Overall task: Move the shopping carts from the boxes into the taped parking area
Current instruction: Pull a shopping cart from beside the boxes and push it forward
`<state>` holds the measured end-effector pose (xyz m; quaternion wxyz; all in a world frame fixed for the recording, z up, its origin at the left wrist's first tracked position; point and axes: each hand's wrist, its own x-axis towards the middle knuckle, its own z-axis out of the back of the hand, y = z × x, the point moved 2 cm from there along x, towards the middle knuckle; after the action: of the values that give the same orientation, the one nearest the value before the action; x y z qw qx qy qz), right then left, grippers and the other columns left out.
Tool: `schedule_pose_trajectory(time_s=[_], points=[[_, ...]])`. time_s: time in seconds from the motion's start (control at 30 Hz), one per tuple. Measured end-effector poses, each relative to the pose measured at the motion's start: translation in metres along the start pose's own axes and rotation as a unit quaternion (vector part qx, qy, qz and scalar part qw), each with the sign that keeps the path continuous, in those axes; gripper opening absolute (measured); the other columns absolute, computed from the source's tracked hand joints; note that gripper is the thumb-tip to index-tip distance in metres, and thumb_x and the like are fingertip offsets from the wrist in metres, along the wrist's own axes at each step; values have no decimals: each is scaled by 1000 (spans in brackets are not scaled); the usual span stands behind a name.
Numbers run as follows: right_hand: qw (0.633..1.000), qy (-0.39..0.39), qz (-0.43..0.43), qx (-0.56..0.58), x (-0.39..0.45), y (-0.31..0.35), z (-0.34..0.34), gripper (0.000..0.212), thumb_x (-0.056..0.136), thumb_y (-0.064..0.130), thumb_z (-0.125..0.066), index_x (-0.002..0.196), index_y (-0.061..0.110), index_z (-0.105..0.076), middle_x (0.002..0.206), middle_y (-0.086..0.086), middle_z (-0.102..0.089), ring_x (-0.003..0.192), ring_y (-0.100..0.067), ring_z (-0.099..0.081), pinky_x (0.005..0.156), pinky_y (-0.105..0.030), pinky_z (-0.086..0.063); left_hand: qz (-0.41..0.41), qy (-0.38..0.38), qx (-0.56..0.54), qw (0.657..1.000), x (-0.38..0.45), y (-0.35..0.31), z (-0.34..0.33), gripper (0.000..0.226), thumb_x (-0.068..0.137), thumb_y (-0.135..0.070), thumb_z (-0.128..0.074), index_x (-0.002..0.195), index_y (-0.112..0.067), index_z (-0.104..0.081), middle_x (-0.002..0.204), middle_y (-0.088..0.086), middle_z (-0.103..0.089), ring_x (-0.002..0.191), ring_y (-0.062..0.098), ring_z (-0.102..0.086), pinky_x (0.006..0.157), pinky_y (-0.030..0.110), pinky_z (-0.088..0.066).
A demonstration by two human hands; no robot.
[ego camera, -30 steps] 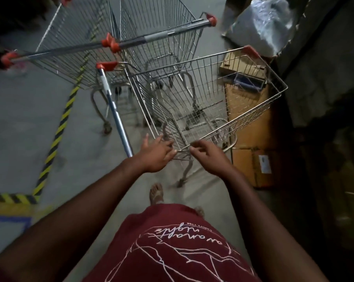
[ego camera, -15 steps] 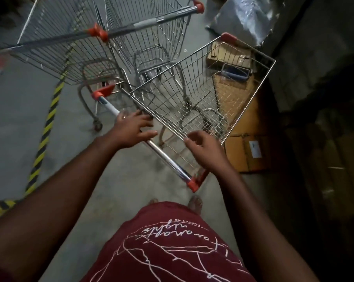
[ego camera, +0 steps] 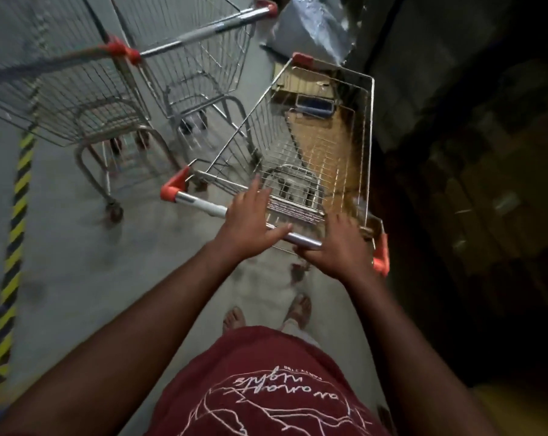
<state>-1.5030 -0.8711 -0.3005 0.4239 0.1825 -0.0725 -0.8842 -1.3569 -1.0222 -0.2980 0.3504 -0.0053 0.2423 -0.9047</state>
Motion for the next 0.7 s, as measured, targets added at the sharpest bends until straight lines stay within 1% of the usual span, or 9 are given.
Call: schedule_pose_trajectory(time_s=[0.07, 0.13, 0.27, 0.33, 0.4, 0.47, 0.53, 0.63, 0.7], points=[[999, 25, 5, 40, -16, -17, 5, 128, 69, 89, -66, 165, 36, 1, 175, 0, 2, 161, -27, 1, 122, -57, -25, 13, 36, -23, 999, -9, -8, 3, 116, 77, -73, -71, 163, -17, -17, 173, 5, 6, 153, 41, -16, 121, 53, -24], [994, 60, -19, 93, -29, -33, 8, 134, 63, 100, -56, 164, 41, 9, 172, 7, 21, 159, -21, 18, 123, -61, -12, 6, 74, -11, 997, -21, -15, 5, 127, 71, -78, -73, 164, -16, -12, 173, 4, 7, 156, 37, -12, 123, 49, -22], [989, 144, -35, 27, -49, -55, 0, 134, 59, 109, -39, 165, 37, -1, 175, 3, 5, 161, -26, 3, 125, -66, -13, -1, 117, 43, 992, -51, -19, -7, 119, 72, -97, -44, 157, -15, -35, 166, 10, -28, 151, 32, -27, 118, 50, -32], [989, 144, -13, -14, -64, -62, -6, 131, 61, 109, -33, 166, 36, -2, 175, 2, -1, 161, -27, -4, 125, -64, -10, -15, 78, 94, 992, -72, -22, -20, 108, 80, -95, -28, 157, -20, -37, 168, 8, -25, 154, 29, -20, 120, 52, -25], [991, 113, 24, -64, -82, -65, -8, 128, 63, 110, -26, 166, 34, -12, 174, 0, -14, 159, -28, -16, 124, -59, -10, -34, 40, 144, 988, -90, -23, -31, 100, 85, -90, -20, 159, -24, -31, 172, 8, -10, 159, 26, -2, 125, 54, -7], [995, 75, 44, -58, -97, -69, -8, 124, 64, 109, -18, 160, 31, -34, 167, -2, -35, 152, -27, -32, 123, -55, -14, -23, 53, 131, 990, -109, -31, -34, 97, 88, -87, -28, 159, -20, -32, 170, 12, -21, 159, 27, -8, 127, 54, 1], [997, 50, 50, -18, -111, -74, -9, 122, 63, 107, -6, 145, 30, -53, 154, -3, -50, 145, -26, -40, 122, -54, -17, 11, 82, 79, 993, -128, -43, -33, 88, 91, -77, -48, 152, -14, -44, 157, 12, -45, 151, 28, -31, 126, 49, -6], [994, 87, 58, 25, -140, -80, -17, 105, 80, 98, -22, 146, 23, -52, 157, -7, -48, 150, -30, -35, 126, -56, -12, 25, 82, 63, 994, -161, -59, -38, 83, 86, -72, -58, 143, -11, -53, 145, 11, -55, 135, 28, -47, 118, 46, -27], [992, 99, 63, 41, -163, -86, -25, 95, 89, 89, -35, 155, 20, -43, 161, -5, -45, 151, -31, -36, 126, -55, -9, 29, 92, 69, 993, -184, -66, -48, 84, 84, -74, -57, 141, -12, -53, 145, 11, -53, 135, 29, -47, 117, 47, -30]])
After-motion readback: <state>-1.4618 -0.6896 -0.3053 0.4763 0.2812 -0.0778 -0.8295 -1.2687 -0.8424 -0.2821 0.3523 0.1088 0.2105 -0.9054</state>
